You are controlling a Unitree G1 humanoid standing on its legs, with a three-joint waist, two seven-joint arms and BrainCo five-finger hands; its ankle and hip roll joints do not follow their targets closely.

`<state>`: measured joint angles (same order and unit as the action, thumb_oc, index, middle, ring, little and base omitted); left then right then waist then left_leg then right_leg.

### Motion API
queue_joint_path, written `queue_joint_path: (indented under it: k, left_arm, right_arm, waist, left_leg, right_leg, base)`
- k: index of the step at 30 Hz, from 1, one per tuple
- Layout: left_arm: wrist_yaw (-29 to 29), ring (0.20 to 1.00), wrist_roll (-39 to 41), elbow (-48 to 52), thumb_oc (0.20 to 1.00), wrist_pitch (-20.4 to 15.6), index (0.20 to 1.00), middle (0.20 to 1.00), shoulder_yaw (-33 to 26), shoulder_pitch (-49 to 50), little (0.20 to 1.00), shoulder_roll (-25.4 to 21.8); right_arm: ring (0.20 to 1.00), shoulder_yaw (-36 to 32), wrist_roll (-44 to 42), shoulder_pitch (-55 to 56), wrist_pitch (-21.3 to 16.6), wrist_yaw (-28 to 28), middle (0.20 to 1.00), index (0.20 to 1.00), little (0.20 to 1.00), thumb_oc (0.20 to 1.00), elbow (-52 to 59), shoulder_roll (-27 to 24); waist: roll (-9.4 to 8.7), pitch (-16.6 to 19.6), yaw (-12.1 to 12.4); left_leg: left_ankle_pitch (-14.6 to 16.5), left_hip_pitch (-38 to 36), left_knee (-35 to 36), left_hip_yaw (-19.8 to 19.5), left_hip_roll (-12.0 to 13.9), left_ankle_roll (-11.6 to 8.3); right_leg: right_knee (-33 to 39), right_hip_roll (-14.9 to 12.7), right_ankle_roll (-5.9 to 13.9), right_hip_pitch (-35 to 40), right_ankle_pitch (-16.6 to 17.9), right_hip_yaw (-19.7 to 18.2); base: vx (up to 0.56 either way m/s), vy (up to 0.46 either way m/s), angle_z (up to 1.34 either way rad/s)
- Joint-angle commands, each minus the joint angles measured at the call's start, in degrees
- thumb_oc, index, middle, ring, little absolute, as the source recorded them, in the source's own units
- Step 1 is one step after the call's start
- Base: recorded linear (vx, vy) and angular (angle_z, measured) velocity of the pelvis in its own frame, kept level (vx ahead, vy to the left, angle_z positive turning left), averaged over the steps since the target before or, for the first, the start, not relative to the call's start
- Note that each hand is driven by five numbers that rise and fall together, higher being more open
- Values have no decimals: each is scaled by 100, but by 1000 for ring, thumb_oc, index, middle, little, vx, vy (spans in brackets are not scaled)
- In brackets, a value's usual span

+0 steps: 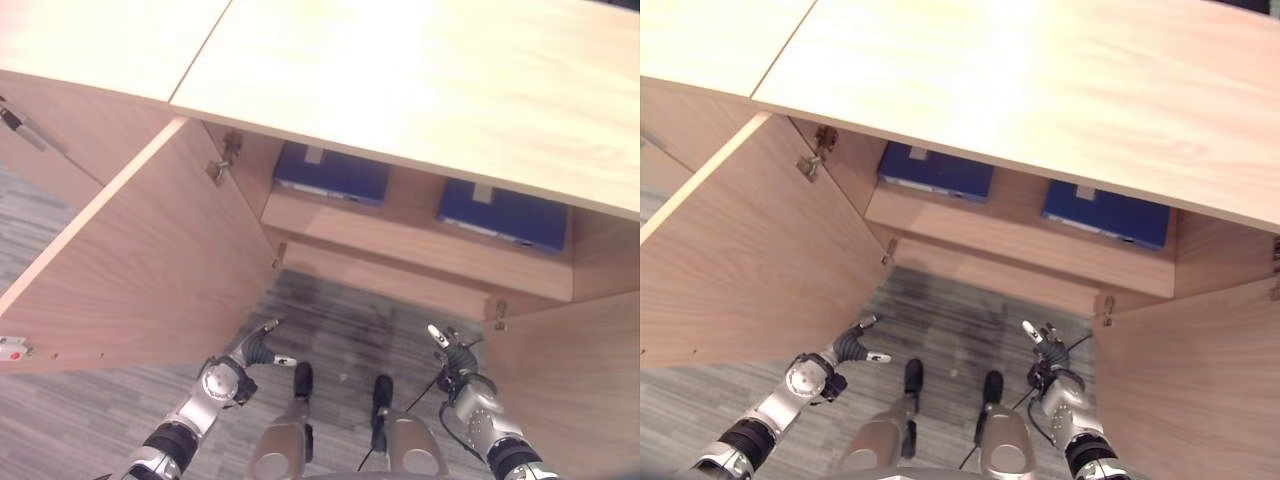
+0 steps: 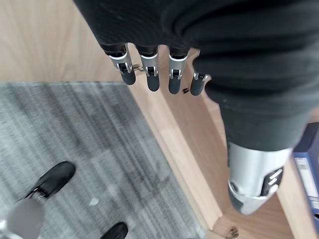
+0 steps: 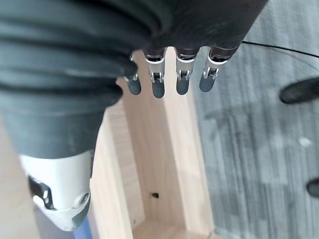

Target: Put the empty folder in the office cabinet

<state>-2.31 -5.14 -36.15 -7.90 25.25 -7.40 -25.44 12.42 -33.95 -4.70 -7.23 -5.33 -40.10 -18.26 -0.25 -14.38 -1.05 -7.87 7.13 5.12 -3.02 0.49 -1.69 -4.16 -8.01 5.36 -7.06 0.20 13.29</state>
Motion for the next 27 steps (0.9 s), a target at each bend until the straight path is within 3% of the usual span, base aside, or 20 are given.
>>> queue_joint_path:
  k: [1, 2, 6, 20, 26, 27]
  left_arm:
    - [-44, 1000, -256, 55, 1000, -378, 1000, 1000, 10, 209, 1000, -51]
    - [-58, 1000, -308, -63, 1000, -396, 1000, 1000, 25, 289, 1000, 15]
    - [-44, 1000, -372, -261, 1000, -393, 1000, 1000, 16, 355, 1000, 137]
    - [140, 1000, -313, -481, 1000, -348, 1000, 1000, 3, 305, 1000, 435]
    - [275, 1000, 86, -263, 1000, -374, 1000, 1000, 116, -111, 1000, 590]
    - [315, 1000, 171, -194, 1000, -392, 1000, 1000, 172, -221, 1000, 623]
  right_arm:
    - [1000, 174, 1261, -104, -251, 193, 1000, 1000, 1000, 1000, 309, -239]
    - [1000, 382, 1711, -37, -227, 249, 1000, 1000, 1000, 1000, 416, -270]
    - [1000, 636, 2069, 47, -189, 347, 1000, 1000, 1000, 1000, 509, -244]
    - [1000, 938, 2152, 205, -198, 441, 1000, 1000, 1000, 1000, 691, -162]
    - [1000, 1065, 2184, -11, -284, 332, 1000, 1000, 1000, 1000, 705, -200]
    - [1000, 1098, 2173, -84, -295, 268, 1000, 1000, 1000, 1000, 681, -204]
  waist:
    - [-55, 218, 92]
    - [-76, 337, 91]
    - [-111, 506, 90]
    - [-131, 743, 220]
    - [-18, 675, 477]
    - [12, 600, 577]
  left_leg:
    - [990, -415, -288, 143, 526, -442]
    - [1011, -566, -216, 158, 536, -434]
    - [1053, -799, -146, 181, 560, -407]
    - [1030, -1012, -124, -11, 776, -463]
    - [710, -520, -156, -616, 818, -680]
    - [547, -359, -181, -724, 809, -770]
  right_leg:
    - [-102, -443, 589, -168, 153, -252]
    - [-78, -424, 592, -58, 128, -258]
    - [-87, -382, 574, 96, 59, -303]
    - [-265, -234, 451, 337, -251, -217]
    - [-96, -173, 318, 494, -384, 394]
    - [-56, -171, 306, 519, -398, 509]
  base:
    - [193, 8, -8]
    - [80, 2, -10]
    - [113, 3, -8]
    - [56, -43, 2]
    - [-31, -89, 54]
    - [-105, -46, 80]
